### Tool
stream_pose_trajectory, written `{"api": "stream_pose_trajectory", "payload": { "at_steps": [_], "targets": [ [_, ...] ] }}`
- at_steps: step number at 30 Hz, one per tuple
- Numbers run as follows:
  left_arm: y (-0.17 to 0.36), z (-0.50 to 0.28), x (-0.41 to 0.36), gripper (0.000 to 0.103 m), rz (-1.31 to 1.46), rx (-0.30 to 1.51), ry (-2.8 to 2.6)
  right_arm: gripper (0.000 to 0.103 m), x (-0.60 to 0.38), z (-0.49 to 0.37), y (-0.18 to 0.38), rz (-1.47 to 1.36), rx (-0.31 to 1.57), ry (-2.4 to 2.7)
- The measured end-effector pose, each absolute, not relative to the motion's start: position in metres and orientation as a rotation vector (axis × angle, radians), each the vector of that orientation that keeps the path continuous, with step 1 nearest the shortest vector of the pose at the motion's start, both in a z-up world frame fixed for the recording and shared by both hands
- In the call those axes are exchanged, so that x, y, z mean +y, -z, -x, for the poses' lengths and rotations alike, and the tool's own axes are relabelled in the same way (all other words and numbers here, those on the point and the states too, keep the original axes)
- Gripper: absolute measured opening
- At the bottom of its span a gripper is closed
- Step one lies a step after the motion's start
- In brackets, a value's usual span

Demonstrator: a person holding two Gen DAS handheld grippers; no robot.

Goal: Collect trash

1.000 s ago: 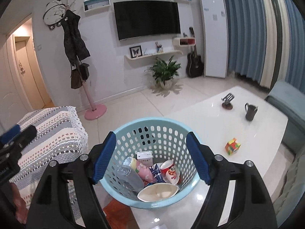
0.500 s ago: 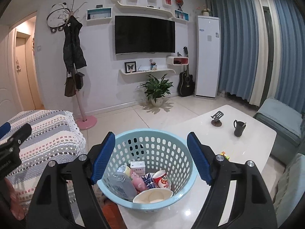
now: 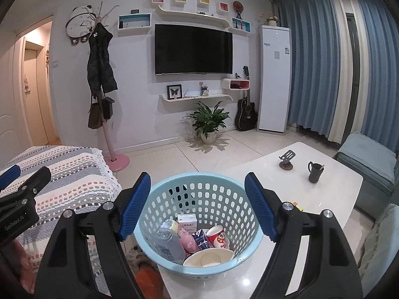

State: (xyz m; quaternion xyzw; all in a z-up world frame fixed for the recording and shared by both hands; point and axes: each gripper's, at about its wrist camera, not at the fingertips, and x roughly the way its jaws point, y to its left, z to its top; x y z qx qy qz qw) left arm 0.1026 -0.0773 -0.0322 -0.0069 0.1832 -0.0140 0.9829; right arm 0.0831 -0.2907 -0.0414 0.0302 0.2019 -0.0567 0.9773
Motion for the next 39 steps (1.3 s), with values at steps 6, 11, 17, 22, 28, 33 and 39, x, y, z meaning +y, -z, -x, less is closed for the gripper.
{"api": "stream_pose_trajectory", "payload": {
  "at_steps": [6, 11, 17, 22, 28, 33, 39],
  "targets": [
    [0.034, -0.108, -0.078, 0.095, 0.007, 0.377, 0.026, 0.076, -0.298, -0.086, 0.041, -0.081, 0.411, 0.12],
    [0.037, -0.107, -0.076, 0.095, 0.008, 0.386, 0.018, 0.077, -0.302, -0.086, 0.042, -0.09, 0.414, 0.123],
    [0.038, -0.107, -0.072, 0.095, 0.014, 0.387, 0.017, 0.077, -0.3, -0.088, 0.041, -0.093, 0.413, 0.122],
    [0.037, -0.108, -0.07, 0.095, 0.013, 0.386, 0.016, 0.078, -0.299, -0.087, 0.04, -0.087, 0.407, 0.121],
    [0.037, -0.108, -0.07, 0.095, 0.012, 0.389, 0.014, 0.078, -0.299, -0.086, 0.041, -0.089, 0.408, 0.121],
    [0.037, -0.109, -0.069, 0.095, 0.013, 0.39, 0.015, 0.079, -0.298, -0.086, 0.041, -0.09, 0.409, 0.119],
    [0.038, -0.109, -0.067, 0.095, 0.016, 0.391, 0.012, 0.079, -0.299, -0.087, 0.042, -0.091, 0.413, 0.115]
  ]
}}
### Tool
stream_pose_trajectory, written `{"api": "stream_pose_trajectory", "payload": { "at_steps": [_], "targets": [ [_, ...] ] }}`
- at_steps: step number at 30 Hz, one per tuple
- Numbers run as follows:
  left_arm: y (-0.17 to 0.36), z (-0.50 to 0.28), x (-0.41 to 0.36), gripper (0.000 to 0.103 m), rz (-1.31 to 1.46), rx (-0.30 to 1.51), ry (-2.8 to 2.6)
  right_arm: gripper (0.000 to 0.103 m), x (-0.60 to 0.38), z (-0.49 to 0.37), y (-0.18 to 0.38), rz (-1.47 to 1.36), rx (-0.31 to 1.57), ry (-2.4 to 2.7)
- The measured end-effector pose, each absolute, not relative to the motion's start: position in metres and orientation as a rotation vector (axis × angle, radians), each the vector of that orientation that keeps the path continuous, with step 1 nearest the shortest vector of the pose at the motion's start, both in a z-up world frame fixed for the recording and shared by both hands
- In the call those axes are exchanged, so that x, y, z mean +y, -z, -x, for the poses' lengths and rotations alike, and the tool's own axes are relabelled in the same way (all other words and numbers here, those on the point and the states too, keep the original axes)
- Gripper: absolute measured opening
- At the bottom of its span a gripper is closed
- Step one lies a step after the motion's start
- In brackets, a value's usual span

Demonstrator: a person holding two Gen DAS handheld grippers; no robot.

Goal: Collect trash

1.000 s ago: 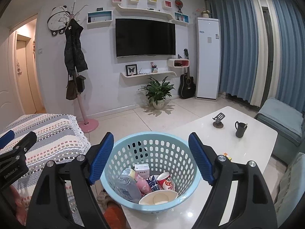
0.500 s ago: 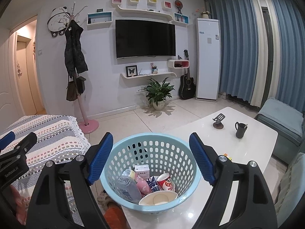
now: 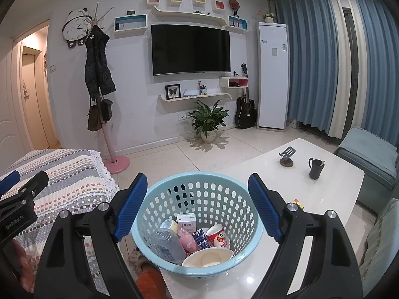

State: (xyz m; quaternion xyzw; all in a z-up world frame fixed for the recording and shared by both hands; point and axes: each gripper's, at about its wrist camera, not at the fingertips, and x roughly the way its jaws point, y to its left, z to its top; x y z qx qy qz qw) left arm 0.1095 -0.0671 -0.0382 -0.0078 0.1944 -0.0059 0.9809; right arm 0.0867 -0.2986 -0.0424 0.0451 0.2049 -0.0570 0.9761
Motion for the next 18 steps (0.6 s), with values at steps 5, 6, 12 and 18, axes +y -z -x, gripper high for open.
{"api": "stream_pose_trajectory", "payload": {
  "at_steps": [5, 6, 12, 18],
  "targets": [
    [0.0371, -0.1088, -0.0675, 0.095, 0.016, 0.391, 0.012, 0.079, -0.2993, -0.0876, 0.0425, -0.093, 0.415, 0.112],
    [0.0376, -0.1087, -0.0671, 0.095, 0.016, 0.392, 0.013, 0.079, -0.2996, -0.0877, 0.0426, -0.095, 0.415, 0.112],
    [0.0377, -0.1079, -0.0681, 0.095, 0.015, 0.392, 0.013, 0.079, -0.3009, -0.0869, 0.0428, -0.099, 0.414, 0.111],
    [0.0372, -0.1079, -0.0687, 0.095, 0.016, 0.392, 0.012, 0.079, -0.3009, -0.087, 0.043, -0.1, 0.415, 0.109]
  ]
}}
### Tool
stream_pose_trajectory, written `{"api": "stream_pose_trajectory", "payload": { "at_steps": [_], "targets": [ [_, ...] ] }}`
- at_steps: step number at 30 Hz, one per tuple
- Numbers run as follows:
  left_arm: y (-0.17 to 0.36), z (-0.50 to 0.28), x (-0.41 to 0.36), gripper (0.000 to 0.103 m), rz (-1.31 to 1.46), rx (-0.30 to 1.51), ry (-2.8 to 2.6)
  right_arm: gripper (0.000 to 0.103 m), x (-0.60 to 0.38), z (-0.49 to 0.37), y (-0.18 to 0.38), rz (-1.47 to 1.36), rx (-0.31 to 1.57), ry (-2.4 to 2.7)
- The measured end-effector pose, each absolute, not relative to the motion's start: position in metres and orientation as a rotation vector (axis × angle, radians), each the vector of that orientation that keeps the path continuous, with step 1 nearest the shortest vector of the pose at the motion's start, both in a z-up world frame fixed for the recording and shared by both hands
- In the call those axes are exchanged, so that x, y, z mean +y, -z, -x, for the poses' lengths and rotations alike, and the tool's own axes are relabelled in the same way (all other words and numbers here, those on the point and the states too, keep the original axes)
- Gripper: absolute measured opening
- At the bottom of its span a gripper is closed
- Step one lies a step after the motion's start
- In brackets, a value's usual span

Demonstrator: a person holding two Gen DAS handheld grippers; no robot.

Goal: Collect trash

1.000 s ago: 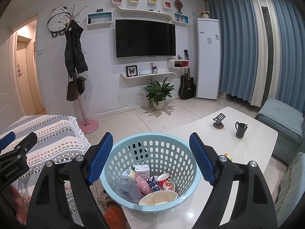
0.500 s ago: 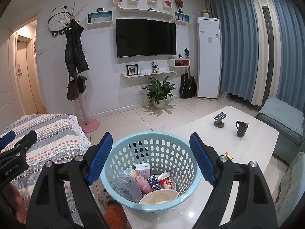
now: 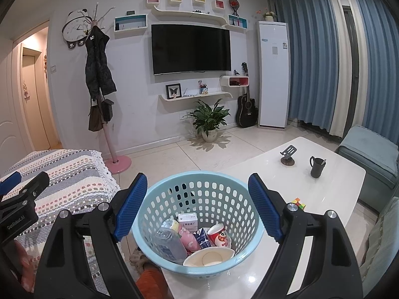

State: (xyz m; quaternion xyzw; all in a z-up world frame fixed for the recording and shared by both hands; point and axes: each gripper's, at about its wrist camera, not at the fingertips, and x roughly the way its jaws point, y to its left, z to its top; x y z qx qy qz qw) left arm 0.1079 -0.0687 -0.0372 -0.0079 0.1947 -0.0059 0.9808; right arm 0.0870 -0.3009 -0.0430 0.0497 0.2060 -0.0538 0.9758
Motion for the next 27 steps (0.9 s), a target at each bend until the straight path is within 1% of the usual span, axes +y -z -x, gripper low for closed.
{"api": "stream_pose_trajectory", "payload": {
  "at_steps": [27],
  "targets": [
    [0.0395, -0.109, -0.0662, 0.095, 0.011, 0.396, 0.016, 0.079, -0.302, -0.0903, 0.0502, -0.104, 0.433, 0.101]
  ]
}}
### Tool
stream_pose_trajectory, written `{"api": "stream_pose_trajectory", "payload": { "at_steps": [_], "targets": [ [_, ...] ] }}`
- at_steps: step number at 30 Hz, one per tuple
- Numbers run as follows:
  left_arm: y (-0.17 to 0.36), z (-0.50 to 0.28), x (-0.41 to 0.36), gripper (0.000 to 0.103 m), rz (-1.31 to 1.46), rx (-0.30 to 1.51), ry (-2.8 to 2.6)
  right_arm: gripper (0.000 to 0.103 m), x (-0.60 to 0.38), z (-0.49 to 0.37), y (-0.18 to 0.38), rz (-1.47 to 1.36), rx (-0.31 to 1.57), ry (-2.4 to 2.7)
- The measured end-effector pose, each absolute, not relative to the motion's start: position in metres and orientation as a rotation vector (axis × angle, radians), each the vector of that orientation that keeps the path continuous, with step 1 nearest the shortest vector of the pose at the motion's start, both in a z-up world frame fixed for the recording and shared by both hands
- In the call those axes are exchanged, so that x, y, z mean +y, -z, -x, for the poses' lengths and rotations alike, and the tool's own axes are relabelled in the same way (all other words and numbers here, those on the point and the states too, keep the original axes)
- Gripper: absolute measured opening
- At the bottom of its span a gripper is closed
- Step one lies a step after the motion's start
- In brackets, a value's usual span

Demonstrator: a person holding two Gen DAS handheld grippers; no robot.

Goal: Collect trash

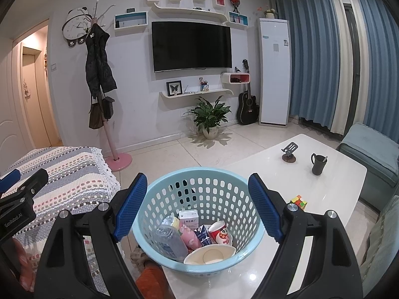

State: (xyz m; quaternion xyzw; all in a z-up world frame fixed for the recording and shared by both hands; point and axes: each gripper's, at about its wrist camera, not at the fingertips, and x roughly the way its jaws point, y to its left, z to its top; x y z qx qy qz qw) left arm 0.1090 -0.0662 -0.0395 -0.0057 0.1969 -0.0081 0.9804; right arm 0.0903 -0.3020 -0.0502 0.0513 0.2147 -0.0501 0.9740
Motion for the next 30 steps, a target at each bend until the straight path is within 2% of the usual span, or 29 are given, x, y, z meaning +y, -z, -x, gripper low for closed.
{"api": "stream_pose_trajectory", "payload": {
  "at_steps": [30],
  "targets": [
    [0.0386, -0.108, -0.0648, 0.095, -0.006, 0.387, -0.007, 0.079, -0.3042, -0.09, 0.05, -0.109, 0.433, 0.101]
  ]
}}
